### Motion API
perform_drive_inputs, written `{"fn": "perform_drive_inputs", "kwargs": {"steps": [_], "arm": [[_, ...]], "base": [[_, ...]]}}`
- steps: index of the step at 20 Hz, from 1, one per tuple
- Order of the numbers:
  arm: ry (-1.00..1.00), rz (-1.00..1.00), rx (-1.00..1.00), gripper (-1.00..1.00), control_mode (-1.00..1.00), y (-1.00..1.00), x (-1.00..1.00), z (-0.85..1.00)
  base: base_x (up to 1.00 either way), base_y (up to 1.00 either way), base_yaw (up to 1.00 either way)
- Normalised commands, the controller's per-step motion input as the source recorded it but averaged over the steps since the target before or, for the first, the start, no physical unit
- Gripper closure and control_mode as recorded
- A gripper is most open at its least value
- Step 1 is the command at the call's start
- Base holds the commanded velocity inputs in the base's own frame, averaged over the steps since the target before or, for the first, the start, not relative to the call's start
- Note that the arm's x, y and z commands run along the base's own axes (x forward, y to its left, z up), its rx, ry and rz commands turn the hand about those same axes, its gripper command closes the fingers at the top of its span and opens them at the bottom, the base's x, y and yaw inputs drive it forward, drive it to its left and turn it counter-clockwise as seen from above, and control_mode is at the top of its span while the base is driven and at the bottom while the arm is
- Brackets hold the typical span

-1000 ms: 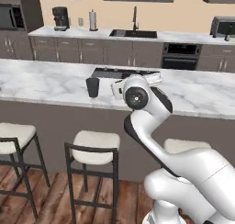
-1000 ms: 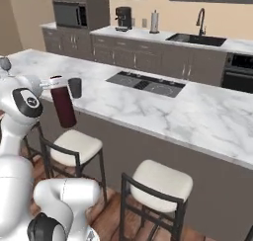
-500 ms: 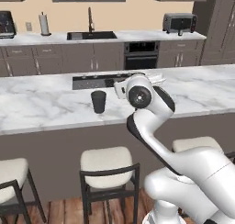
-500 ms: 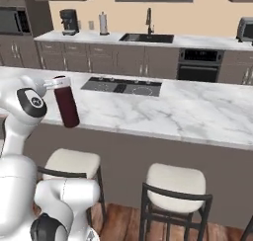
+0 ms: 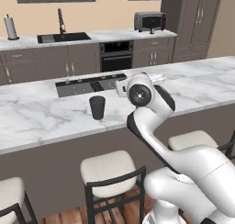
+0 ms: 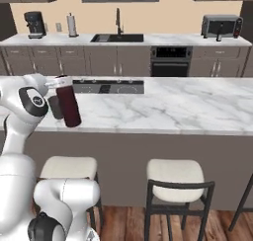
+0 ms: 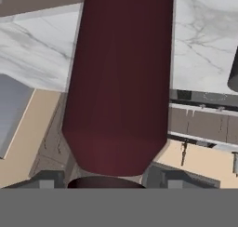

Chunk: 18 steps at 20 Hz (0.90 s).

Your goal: There is a wine glass and glass cup on the dining counter. Place the wine bottle next to the wine glass and the juice bottle next to the glass cup.

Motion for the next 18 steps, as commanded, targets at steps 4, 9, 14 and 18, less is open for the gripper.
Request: {"fn": "perform_drive_inputs", "kwargs": {"steps": [4, 9, 14, 18], "arm": [[0.00, 0.00, 0.00, 1.00, 1.00, 0.00, 0.00, 0.00], [0.00, 0.04, 0.03, 1.00, -1.00, 0.00, 0.11, 0.00], [-0.01, 0.34, 0.17, 1.00, -1.00, 0.00, 0.69, 0.00], [0.01, 0.33, 0.10, 1.00, -1.00, 0.00, 0.79, -0.28]], "base": [[0.32, 0.46, -0.16], [0.14, 0.06, 0.00], [0.00, 0.00, 0.00], [0.00, 0.00, 0.00]]}}
